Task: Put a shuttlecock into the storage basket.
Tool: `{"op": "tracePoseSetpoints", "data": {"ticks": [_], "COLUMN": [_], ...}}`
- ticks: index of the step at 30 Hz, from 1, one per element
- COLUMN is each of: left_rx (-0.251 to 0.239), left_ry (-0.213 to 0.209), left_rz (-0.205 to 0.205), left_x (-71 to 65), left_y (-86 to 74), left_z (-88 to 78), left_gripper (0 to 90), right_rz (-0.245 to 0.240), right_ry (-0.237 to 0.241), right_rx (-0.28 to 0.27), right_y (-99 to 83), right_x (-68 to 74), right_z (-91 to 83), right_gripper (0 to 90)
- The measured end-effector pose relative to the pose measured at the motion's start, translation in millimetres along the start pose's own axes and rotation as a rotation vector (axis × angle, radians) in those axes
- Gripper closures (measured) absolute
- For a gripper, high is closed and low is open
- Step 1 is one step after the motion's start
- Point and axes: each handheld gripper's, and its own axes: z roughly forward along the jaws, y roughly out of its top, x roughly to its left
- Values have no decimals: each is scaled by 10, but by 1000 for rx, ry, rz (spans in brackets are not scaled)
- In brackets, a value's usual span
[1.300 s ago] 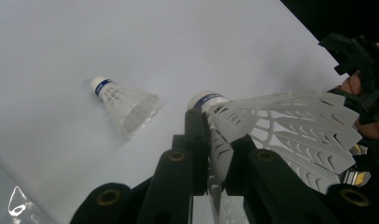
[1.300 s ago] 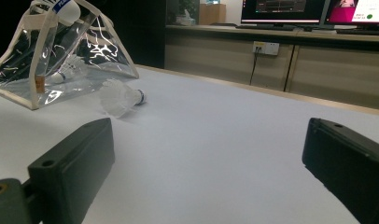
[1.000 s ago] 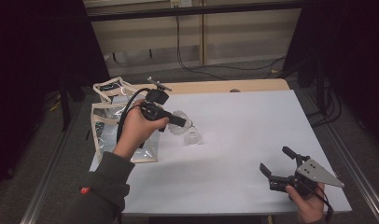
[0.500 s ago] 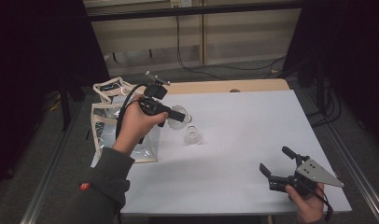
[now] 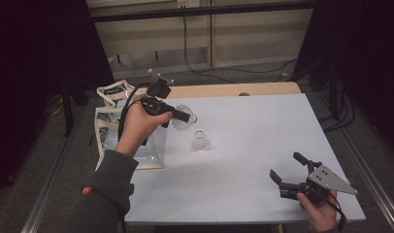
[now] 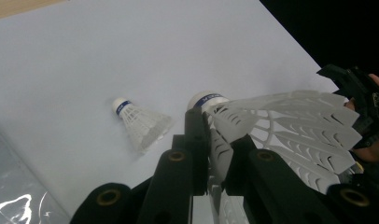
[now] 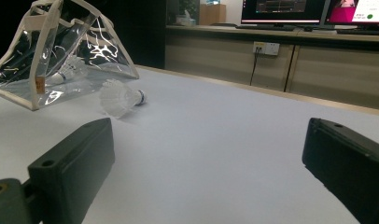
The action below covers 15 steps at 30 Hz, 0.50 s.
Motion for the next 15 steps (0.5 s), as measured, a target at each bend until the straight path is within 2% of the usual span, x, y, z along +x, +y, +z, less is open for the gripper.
{"op": "tracePoseSetpoints", "data": {"ticks": [15], "left_rx": [-20], "left_ry": [21], "left_rz": [-21], "left_x": [57], "left_y": [55], "left_z": [-102], "left_gripper": [841], "right_rz": [1], "right_ry": [0], "right_rx": [-1], "right_y": [2], "right_x": [0], "right_z": [-3], "right_gripper": [23]}}
